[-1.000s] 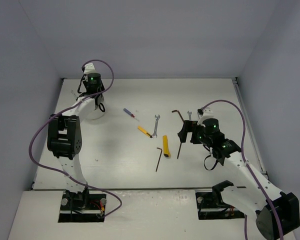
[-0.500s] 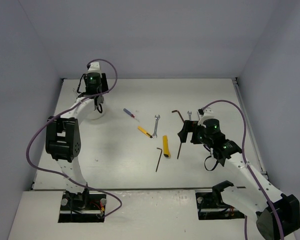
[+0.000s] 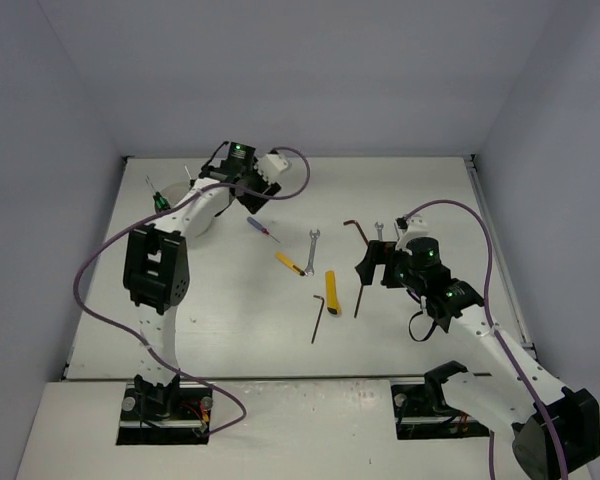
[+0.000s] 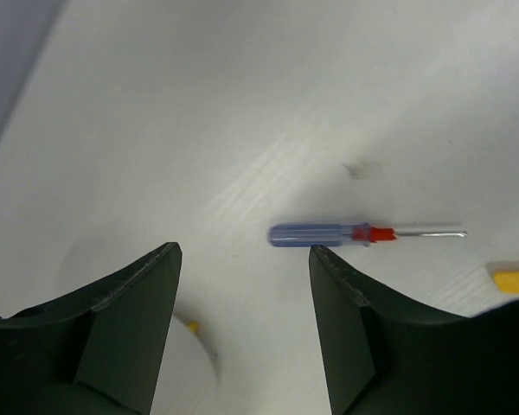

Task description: Sort the tools into containers

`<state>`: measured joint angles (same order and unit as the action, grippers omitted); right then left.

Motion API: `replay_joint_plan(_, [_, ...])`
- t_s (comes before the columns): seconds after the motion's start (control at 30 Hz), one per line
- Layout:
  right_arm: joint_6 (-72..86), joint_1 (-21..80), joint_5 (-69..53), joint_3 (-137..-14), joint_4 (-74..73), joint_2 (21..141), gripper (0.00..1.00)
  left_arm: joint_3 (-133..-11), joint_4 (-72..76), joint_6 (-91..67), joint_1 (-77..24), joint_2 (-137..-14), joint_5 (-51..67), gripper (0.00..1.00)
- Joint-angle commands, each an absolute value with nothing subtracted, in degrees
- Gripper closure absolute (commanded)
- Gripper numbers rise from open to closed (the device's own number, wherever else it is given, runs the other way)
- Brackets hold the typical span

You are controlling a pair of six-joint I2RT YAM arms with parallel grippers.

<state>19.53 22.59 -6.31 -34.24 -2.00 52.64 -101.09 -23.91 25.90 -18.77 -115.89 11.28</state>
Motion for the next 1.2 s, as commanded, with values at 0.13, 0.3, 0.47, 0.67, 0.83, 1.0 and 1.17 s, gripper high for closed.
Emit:
replay_joint_plan(0.13, [20.2, 23.0, -7.0, -33.9, 0.6, 51.8, 0.0, -108.7, -36.3, 40.6, -24.0, -123.6, 11.8, 0.43])
replay_joint_plan(0.3, [20.3, 23.1, -6.9, -33.2, 0.6, 51.3, 0.0, -109.9, -36.5, 42.5, -25.0, -126.4, 9.9, 0.43])
replay_joint_plan(0.47, [20.3, 23.0, -6.8, -33.1, 0.6, 51.6, 0.0, -109.6, -37.9, 43.7, -25.0, -127.3, 9.9, 0.43])
replay_joint_plan(0.67, [20.3, 23.0, -6.8, -33.1, 0.7, 52.0, 0.0, -108.3, -38.9, 43.8, -24.9, -128.2, 8.5, 0.45])
replay_joint_plan(0.83, [20.4, 23.0, -6.9, -32.9, 0.6, 51.5, 0.0, -109.3, -39.5, 42.8, -24.8, -129.8, 8.4, 0.54])
replay_joint_plan(1.0, [20.6, 23.0, -6.9, -32.8, 0.6, 51.5, 0.0, -109.4, -39.5, 42.5, -24.7, -130.1, 9.4, 0.67])
replay_joint_plan(1.17, [20.6, 23.0, -6.9, -32.9, 0.7, 51.6, 0.0, -108.7, -39.5, 41.7, -24.6, -129.6, 10.2, 0.84])
